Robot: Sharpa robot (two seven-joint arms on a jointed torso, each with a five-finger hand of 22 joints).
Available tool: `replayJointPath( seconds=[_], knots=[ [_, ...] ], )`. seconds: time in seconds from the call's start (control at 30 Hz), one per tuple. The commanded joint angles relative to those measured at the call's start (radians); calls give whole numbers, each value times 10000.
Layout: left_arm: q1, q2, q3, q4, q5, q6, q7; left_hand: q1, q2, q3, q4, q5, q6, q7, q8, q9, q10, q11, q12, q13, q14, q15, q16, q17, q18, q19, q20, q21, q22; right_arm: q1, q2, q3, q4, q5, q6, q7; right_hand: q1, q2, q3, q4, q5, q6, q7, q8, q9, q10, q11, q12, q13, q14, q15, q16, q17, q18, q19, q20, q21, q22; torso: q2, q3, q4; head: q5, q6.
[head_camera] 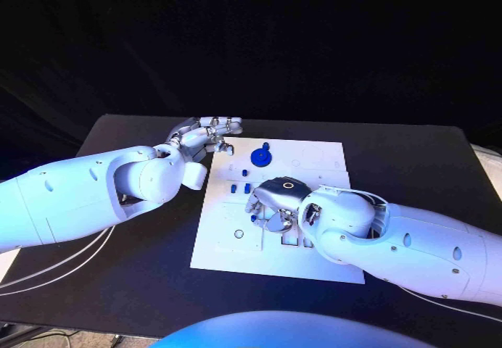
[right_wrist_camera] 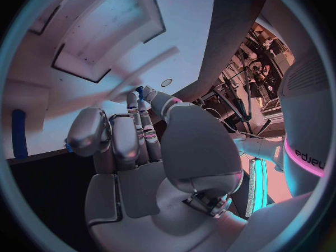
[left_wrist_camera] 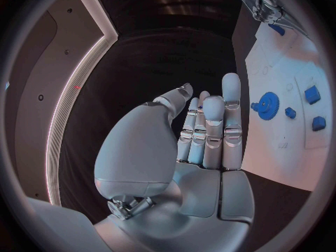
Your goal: Assemble the parts on the task board
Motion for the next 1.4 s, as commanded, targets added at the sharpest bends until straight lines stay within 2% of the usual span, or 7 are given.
replayJointPath(
  seconds=[0.03,0.33,0.5,0.73,0.9,1.17,1.4],
  knots=[
    [-3,-2,7,27,17,200,-15,40,23,-40,6,-3,-56,-3,-53,-15,-69,18,62,4,-51,8,-53,-9,187,-22,32,-59,-8,-35,-22,-44,-77,-95,-53,-152,88,-115,-155,-34,56,-285,81,-42,-43,-355,111,1,-1,283,98,6,-24,115,-1,117,-53,-53,-3,6,4,-8,1],
    [-3,-18,7,12,14,214,-38,44,30,-54,5,-3,-70,3,-54,-15,-89,24,68,2,-63,12,-58,-28,186,-23,35,-67,-14,-45,-523,-36,380,-43,-1127,101,299,-28,-173,-113,244,-165,62,9,-7,-237,91,191,26,257,90,-8,-86,120,15,133,-31,-30,1,23,-9,-31,34],
    [-4,-36,7,1,12,221,-50,44,30,-54,5,-3,-70,3,-54,-15,-89,24,68,2,-63,12,-58,-28,186,-23,35,-67,-14,87,-1207,65,947,70,-1378,55,333,0,-152,-119,318,-23,35,47,14,-74,59,312,27,252,66,-5,-105,119,30,117,-15,-14,-17,8,-18,-65,46],
    [-4,-47,6,9,7,232,-50,44,30,-54,5,-3,-70,3,-54,-15,-89,24,68,2,-63,12,-58,-28,186,-23,35,-67,-14,686,-2176,166,1164,187,-967,-440,263,-155,-299,-94,174,-63,-201,-22,-13,-293,-31,236,-17,241,-2,-19,-155,121,24,103,-26,-38,-13,4,-18,-221,182],
    [-4,-51,6,13,-2,266,-50,56,38,-63,0,-1,-82,6,-54,-14,-105,28,75,2,-73,16,-62,-42,186,-24,38,-74,-19,938,-2593,187,987,44,-707,-573,363,-289,-694,-39,105,-193,-373,-29,-26,-802,-148,36,-8,266,-253,9,-139,129,30,-88,-42,-56,-3,15,-22,-277,245],
    [-5,-45,5,8,-17,307,-61,56,38,-63,0,-1,-82,6,-54,-14,-105,28,75,2,-73,16,-62,-42,186,-24,38,-74,-19,1003,-2604,185,704,-92,-179,-588,519,-276,-933,31,14,-200,-497,-17,-19,-883,-215,44,4,285,-334,5,-156,122,42,-180,-57,-67,1,15,7,-299,260],
    [-6,-50,5,-8,-22,339,-112,65,45,-70,-5,-1,-83,6,-50,-12,-108,29,86,3,-86,17,-71,-65,186,-26,41,-79,-22,977,-2525,175,619,-123,227,-517,647,-142,-998,102,33,27,-468,18,7,-412,-208,299,30,295,-155,-3,-193,100,57,-65,-70,-79,9,11,12,-287,245]
  ],
)
